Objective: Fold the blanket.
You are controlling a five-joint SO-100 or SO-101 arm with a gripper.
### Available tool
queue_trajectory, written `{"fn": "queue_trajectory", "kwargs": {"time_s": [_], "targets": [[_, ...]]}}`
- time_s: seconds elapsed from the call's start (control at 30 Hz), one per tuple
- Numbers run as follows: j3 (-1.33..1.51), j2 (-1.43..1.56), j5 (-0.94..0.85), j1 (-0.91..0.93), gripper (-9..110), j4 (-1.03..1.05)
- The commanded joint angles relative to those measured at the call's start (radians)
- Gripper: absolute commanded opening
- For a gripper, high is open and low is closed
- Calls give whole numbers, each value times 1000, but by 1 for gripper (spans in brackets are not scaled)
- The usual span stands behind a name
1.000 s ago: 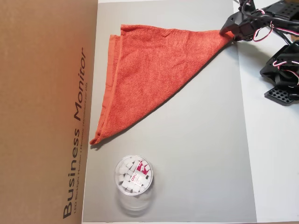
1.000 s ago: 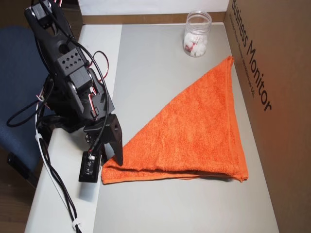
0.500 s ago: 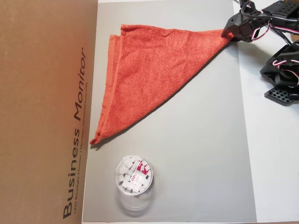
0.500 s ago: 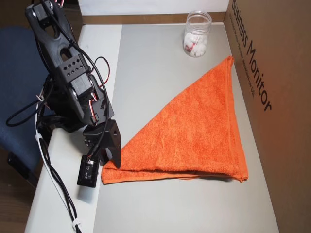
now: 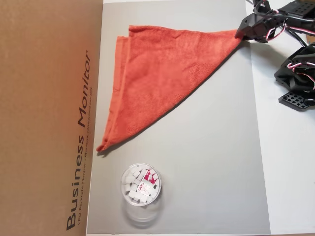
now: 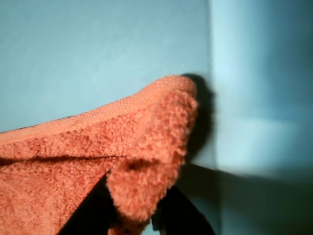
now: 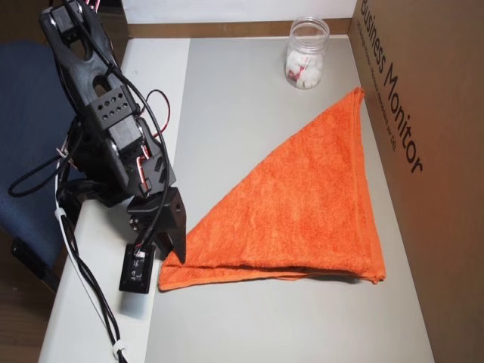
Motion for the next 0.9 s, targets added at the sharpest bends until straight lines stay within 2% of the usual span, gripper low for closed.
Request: {"fn": "queue_trajectory", "kwargs": {"time_s": [0.0, 0.2, 0.53, 0.87], "targets": [[-3, 17, -80, 67, 2, 8], [-6, 29, -187, 121, 2, 8], [115, 304, -416, 110, 2, -8], [117, 466, -449, 94, 2, -3]]}}
